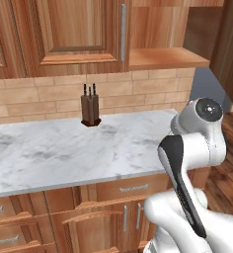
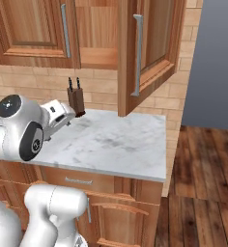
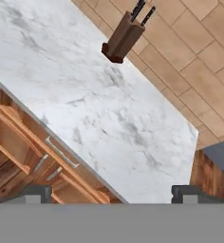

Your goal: Open the cabinet. Pick the bar soap and place it next to the sink. Then close the cabinet.

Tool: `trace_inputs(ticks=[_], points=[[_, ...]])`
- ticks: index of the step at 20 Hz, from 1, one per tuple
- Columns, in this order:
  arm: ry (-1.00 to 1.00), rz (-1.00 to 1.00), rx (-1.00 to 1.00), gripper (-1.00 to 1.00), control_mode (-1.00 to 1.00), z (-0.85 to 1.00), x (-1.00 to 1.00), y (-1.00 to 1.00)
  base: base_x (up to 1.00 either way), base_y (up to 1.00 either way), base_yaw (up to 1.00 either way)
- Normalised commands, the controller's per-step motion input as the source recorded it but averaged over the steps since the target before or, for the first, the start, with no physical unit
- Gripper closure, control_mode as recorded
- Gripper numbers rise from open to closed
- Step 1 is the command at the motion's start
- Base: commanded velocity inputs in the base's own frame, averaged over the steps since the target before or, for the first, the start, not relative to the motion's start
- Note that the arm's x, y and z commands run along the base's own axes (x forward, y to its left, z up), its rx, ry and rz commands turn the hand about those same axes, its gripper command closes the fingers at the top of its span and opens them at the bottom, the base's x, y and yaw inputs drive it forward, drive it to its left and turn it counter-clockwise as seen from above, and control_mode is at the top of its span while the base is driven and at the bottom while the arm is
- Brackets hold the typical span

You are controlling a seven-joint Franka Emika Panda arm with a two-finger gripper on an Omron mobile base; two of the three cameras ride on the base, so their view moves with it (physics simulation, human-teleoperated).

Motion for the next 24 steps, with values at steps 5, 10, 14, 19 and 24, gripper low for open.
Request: trace_inputs(ticks=[5, 10, 14, 19, 24], points=[[-0.31, -0.01, 0.0, -1.0, -1.0, 0.77, -0.62, -0.02, 0.0, 0.0, 0.0], [-0.03, -0.05, 0.01, -1.0, -1.0, 0.9, -0.47, -0.04, 0.0, 0.0, 0.0], [0.0, -0.04, 0.1, -1.0, -1.0, 0.61, -0.59, -0.24, 0.0, 0.0, 0.0], [0.0, -0.01, 0.15, -1.0, -1.0, 0.32, -0.69, -0.3, 0.0, 0.0, 0.0], [-0.01, -0.05, 0.13, -1.0, -1.0, 0.11, -0.67, -0.39, 0.0, 0.0, 0.0]])
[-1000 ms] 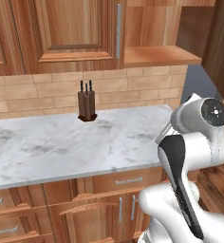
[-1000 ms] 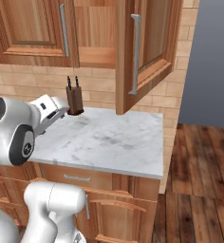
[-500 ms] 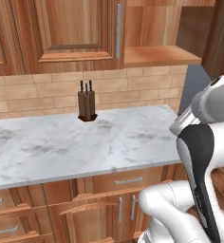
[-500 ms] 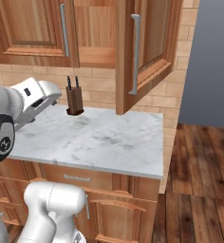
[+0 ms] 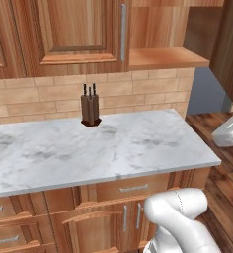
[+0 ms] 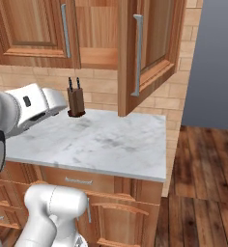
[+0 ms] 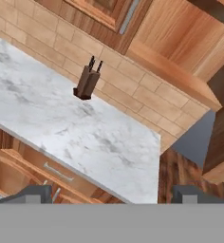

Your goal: Open the cabinet. Pick the bar soap and place it next to the sink. Then close the cabinet.

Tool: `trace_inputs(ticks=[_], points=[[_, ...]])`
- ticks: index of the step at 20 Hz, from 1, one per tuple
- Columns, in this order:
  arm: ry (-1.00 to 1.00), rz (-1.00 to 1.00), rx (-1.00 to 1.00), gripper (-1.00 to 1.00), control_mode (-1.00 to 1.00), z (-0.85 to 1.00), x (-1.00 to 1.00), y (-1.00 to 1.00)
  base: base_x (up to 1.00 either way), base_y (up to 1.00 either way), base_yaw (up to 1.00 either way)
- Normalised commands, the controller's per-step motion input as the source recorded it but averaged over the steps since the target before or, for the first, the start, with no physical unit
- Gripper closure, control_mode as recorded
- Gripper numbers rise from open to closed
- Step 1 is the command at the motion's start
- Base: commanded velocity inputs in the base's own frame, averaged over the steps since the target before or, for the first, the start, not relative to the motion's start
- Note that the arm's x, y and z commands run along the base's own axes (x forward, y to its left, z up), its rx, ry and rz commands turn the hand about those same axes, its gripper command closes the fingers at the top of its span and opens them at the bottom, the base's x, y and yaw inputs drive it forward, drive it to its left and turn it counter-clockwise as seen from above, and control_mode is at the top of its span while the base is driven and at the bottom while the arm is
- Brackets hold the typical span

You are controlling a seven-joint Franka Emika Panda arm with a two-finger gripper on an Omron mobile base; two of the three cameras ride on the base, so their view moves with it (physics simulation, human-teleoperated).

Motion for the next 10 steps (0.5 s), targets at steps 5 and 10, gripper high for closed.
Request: trace_inputs(ticks=[5, 10], points=[[-0.02, -0.08, 0.14, -1.0, -1.0, 0.07, -0.22, -0.51, 0.0, 0.0, 0.0], [-0.01, -0.02, 0.23, -1.0, -1.0, 0.01, 0.0, -0.66, 0.0, 0.0, 0.0]])
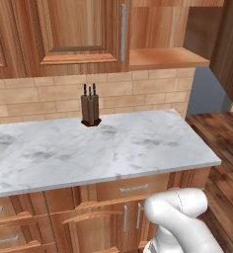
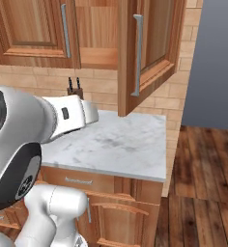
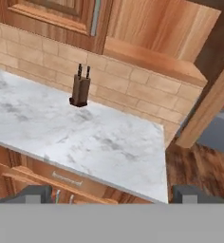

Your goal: Open the cabinet. Pick the bar soap and place it next to the sink. Then close the cabinet.

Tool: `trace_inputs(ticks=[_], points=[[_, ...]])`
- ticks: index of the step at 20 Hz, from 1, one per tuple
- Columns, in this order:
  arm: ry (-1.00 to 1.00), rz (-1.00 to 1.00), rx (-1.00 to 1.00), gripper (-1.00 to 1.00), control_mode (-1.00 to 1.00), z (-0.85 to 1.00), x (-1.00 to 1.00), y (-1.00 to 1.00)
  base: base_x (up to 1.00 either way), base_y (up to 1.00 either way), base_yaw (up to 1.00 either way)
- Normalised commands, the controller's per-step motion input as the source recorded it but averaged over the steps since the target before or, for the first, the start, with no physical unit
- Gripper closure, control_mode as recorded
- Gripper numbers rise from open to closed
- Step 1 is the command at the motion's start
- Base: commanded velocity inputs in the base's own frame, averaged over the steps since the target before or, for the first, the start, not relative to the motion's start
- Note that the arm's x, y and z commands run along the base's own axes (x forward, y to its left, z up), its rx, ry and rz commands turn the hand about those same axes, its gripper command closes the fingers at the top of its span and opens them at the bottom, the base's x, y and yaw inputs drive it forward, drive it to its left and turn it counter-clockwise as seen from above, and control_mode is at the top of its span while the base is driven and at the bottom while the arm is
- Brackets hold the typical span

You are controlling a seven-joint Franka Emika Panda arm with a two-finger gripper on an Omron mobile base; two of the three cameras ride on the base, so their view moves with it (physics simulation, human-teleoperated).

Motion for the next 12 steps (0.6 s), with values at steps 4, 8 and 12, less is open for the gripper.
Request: trace_inputs(ticks=[4, 8, 12], points=[[-0.01, 0.0, 0.34, -1.0, -1.0, 0.0, 0.11, -0.97, 0.0, 0.0, 0.0], [0.0, 0.0, 0.37, -1.0, -1.0, 0.0, 0.49, -0.95, 0.0, 0.0, 0.0], [0.0, 0.0, 0.35, -1.0, -1.0, 0.0, 0.93, -0.64, 0.0, 0.0, 0.0]])
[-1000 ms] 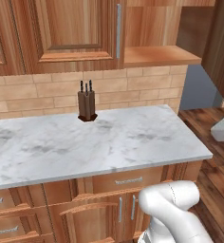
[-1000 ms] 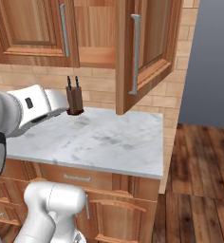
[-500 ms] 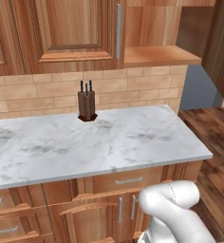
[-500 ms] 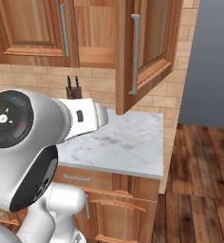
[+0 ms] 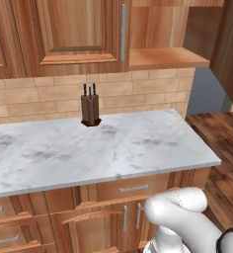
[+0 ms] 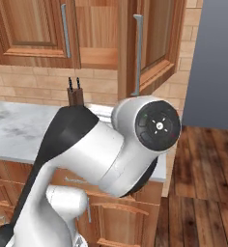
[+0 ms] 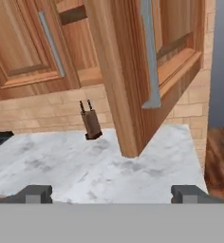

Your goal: Open the cabinet. Pick the bar soap and place it next to the sink. Then close the cabinet.

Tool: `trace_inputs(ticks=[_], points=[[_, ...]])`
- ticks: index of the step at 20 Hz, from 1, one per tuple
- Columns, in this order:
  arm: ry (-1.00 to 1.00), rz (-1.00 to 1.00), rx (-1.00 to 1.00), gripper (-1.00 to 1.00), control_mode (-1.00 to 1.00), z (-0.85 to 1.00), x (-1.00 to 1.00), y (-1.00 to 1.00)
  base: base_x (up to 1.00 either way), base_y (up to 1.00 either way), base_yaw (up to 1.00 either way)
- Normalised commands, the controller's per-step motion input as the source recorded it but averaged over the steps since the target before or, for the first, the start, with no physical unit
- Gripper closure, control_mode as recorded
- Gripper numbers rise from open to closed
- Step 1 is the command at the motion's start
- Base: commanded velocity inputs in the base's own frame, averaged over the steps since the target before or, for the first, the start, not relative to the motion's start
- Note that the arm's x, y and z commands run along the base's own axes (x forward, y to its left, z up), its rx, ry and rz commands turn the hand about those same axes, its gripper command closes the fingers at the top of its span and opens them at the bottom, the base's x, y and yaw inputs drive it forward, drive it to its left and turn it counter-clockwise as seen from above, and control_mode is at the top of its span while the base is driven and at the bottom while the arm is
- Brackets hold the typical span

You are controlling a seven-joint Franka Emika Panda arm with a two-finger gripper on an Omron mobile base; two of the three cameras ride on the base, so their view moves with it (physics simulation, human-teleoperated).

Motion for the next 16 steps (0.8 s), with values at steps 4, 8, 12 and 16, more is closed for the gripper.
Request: trace_inputs(ticks=[4, 8, 12, 16], points=[[0.0, 0.0, 0.33, -1.0, -1.0, 0.05, 1.0, -0.27, 0.0, 0.0, 0.0], [0.0, 0.03, 0.27, -1.0, -1.0, 0.08, 0.92, -0.08, 0.0, 0.0, 0.0], [-0.02, 0.08, 0.2, -1.0, -1.0, 0.03, 0.89, 0.0, 0.0, 0.0, 0.0], [-0.1, 0.11, 0.14, -1.0, -1.0, 0.0, 0.91, 0.0, 0.0, 0.0, 0.0]])
